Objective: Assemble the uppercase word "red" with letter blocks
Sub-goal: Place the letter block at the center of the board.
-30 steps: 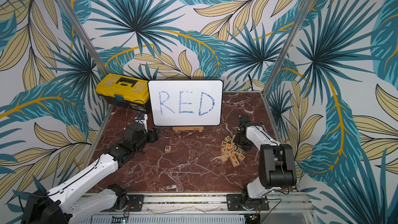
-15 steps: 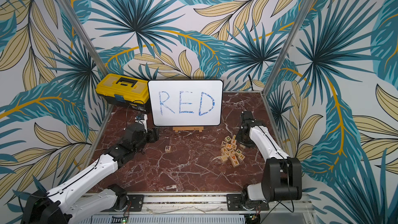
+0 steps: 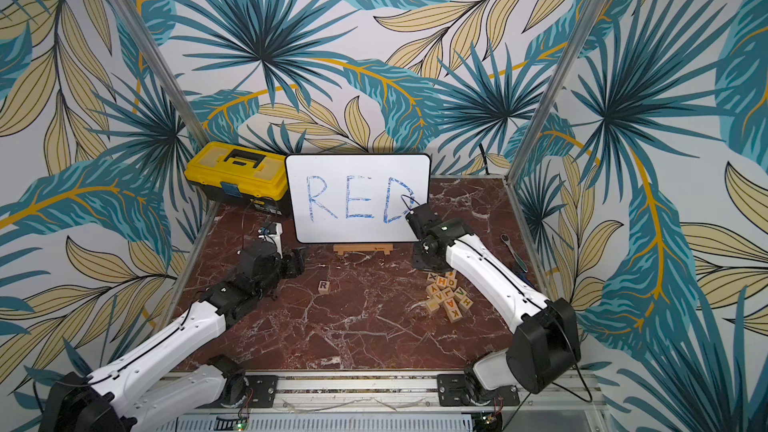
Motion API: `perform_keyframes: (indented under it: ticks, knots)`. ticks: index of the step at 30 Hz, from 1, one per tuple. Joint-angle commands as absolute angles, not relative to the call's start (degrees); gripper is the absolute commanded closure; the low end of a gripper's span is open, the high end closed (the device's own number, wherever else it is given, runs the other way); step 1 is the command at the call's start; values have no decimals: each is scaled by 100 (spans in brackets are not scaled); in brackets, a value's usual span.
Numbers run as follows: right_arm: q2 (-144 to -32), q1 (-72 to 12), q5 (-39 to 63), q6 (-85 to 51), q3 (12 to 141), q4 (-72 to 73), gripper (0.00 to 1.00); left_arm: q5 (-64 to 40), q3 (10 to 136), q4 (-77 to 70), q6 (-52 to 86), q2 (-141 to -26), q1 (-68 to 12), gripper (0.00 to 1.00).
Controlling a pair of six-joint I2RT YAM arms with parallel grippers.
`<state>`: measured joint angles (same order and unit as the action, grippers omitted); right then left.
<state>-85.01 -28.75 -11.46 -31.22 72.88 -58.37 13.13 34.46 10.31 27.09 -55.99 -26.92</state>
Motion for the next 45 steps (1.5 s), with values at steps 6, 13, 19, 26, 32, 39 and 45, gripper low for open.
perform_keyframes:
  ticks: [6,13,19,26,32,39,45]
  knots:
    - [-9767,-3749,-554,-2288,8002,-5677,80,1547,3021,1324,2816,-5102,-2547,31]
    - [-10336,-3924,-6,-990,8361,-5396,80,1490,2824,1537,2909,-4665,-2305,31]
    - [-10799,-3991,611,303,8781,-5394,79,1460,2827,1878,2900,-4479,-2158,31]
    - [-11368,-4270,427,1414,9426,-5646,78,1351,2721,2122,3004,-4216,-1974,31]
    - [-11607,-4570,242,1840,9428,-5812,78,1301,2646,2400,3076,-3909,-1810,31]
    - [-11633,-4946,99,1892,9219,-5490,78,1283,2602,2466,3072,-3867,-1775,31]
    - [-11797,-4983,81,1907,9211,-5245,78,1266,2593,2415,3056,-3937,-1767,31]
